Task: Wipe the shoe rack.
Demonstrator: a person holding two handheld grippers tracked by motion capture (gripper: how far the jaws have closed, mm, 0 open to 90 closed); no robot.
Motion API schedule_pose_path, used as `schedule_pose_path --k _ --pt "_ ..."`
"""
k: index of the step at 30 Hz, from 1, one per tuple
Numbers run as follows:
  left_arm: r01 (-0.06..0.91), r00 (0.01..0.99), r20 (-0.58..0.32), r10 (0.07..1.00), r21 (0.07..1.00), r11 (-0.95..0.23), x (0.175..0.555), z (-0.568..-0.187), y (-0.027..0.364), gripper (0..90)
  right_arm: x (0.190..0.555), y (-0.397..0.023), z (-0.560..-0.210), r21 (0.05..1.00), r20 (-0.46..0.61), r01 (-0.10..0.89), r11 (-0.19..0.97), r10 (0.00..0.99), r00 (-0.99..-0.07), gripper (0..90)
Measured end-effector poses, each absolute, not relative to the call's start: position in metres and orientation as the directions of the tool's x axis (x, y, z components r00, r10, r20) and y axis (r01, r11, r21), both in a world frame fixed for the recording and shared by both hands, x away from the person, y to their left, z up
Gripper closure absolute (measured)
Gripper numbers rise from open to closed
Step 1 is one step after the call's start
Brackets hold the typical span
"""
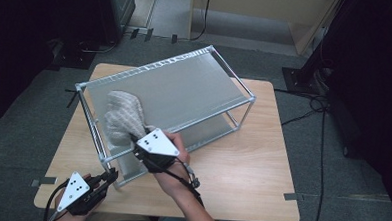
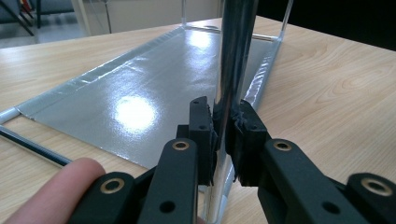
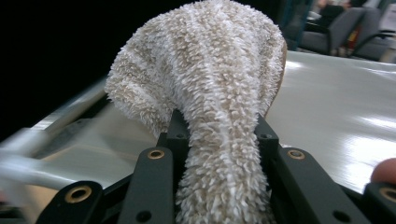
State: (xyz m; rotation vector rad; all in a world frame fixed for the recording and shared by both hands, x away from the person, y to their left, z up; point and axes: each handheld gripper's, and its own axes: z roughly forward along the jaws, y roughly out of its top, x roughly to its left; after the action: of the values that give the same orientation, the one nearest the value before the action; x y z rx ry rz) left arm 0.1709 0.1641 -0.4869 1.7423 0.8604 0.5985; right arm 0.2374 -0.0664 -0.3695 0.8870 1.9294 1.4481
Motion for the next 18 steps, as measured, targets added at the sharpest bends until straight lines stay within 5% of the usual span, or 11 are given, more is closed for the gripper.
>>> schedule_pose_path --k 18 --pt "0.276 0.582 -0.031 0.812 0.948 -0.162 0.176 -0.488 0.174 80.3 0.303 -0.226 -0.374 0.973 0.053 0.231 0.009 0.965 -0.257 65.8"
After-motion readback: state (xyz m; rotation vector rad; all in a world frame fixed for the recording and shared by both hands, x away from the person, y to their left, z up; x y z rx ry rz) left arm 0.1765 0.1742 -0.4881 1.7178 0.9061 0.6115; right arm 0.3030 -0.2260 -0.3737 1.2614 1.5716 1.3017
